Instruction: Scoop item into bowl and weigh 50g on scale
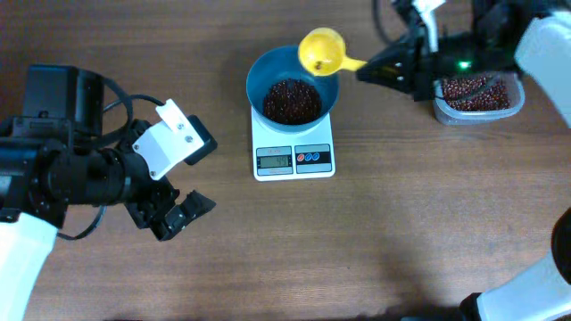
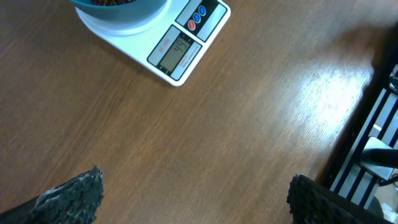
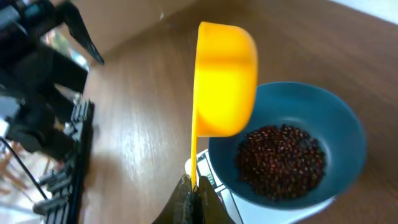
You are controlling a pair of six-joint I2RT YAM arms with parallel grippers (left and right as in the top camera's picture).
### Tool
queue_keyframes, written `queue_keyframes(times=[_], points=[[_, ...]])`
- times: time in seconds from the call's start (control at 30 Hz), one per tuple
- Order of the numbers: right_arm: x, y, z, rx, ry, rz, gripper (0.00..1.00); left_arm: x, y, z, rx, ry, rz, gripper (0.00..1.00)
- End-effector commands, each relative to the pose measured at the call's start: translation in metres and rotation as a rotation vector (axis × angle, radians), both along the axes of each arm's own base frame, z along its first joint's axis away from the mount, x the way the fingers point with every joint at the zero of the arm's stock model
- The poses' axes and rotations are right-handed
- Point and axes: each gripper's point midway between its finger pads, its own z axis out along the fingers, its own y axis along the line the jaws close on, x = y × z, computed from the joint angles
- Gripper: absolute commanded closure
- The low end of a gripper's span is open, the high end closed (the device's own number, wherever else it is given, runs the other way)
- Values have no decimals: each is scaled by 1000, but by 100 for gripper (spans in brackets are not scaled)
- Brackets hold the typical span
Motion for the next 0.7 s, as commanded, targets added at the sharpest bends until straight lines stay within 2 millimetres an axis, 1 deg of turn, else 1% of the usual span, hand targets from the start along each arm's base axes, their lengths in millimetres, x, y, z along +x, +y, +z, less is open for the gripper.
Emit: queue_keyframes(times=[0.0,0.07,0.13,0.17,0.23,0.3,0.4,0.43,0.5,0.53,0.57,0.6,0.63,0.67], points=[[3,15,2,-69,-98,34,96,1,-2,7,-21,-17,3,2],[11,15,-8,-140,-134,25,96,1,-2,7,-21,-17,3,1],[23,10,-25,-213,-150,0,96,1,-2,7,-21,-17,3,1],[30,8,-28,-234,-173,-11,96,1,-2,7,-21,-17,3,1],[42,9,-22,-227,-245,-20,96,1,-2,7,-21,-17,3,1],[42,9,-22,-227,-249,-20,96,1,-2,7,-21,-17,3,2],[55,10,-14,-219,-334,-31,96,1,-2,7,-21,-17,3,2],[57,10,-11,-213,-346,-30,96,1,-2,7,-21,-17,3,1],[57,10,-13,-206,-285,-63,96,1,-2,7,-21,-17,3,1],[61,9,-11,-213,-308,-72,96,1,-2,7,-21,-17,3,1],[57,14,-4,-165,-299,-53,96,1,-2,7,-21,-17,3,1],[57,13,-6,-171,-291,-59,96,1,-2,7,-21,-17,3,1],[64,6,-13,-233,-295,-93,96,1,-2,7,-21,-17,3,1],[59,12,-4,-181,-306,-67,96,1,-2,7,-21,-17,3,1]])
